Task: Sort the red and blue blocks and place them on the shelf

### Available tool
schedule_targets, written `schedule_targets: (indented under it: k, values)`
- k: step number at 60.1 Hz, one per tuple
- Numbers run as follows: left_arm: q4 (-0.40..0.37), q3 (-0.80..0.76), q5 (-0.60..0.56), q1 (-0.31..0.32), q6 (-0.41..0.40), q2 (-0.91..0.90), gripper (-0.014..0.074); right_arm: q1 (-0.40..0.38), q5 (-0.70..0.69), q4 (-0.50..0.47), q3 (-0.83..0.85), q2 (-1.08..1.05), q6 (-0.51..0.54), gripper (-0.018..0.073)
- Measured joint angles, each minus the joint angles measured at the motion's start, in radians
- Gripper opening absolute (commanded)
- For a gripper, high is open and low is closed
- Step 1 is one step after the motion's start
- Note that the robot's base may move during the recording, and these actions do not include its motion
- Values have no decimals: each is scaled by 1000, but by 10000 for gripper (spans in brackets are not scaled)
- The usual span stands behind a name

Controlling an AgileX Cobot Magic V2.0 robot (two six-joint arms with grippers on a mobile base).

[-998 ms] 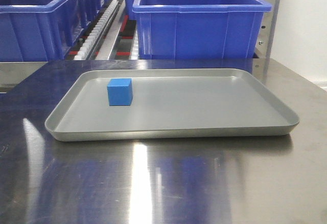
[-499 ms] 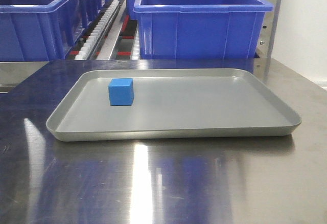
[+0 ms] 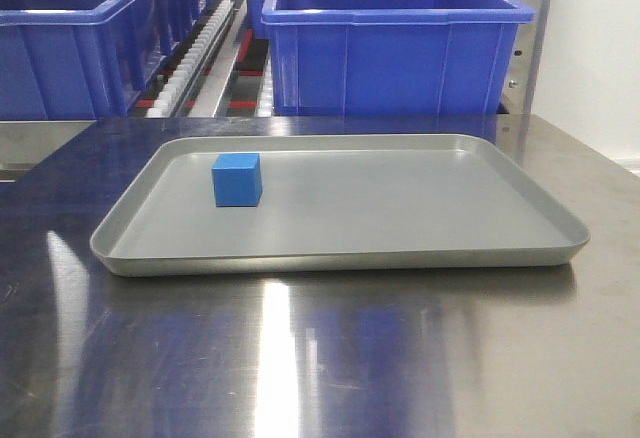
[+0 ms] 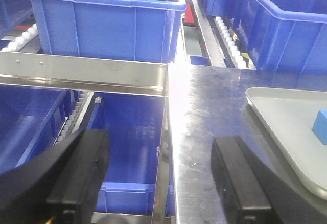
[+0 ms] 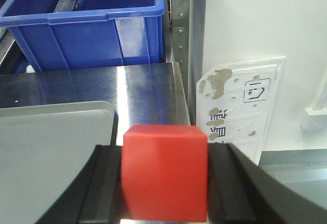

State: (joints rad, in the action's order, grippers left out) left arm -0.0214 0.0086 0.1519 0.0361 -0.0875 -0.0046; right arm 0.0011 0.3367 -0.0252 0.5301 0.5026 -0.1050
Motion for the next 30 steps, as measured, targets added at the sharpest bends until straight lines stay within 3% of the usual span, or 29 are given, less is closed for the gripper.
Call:
schedule_targets:
  k: [30]
  values:
    - [0, 0, 0, 0, 0, 0, 85, 0, 0, 0, 0, 0, 0, 59]
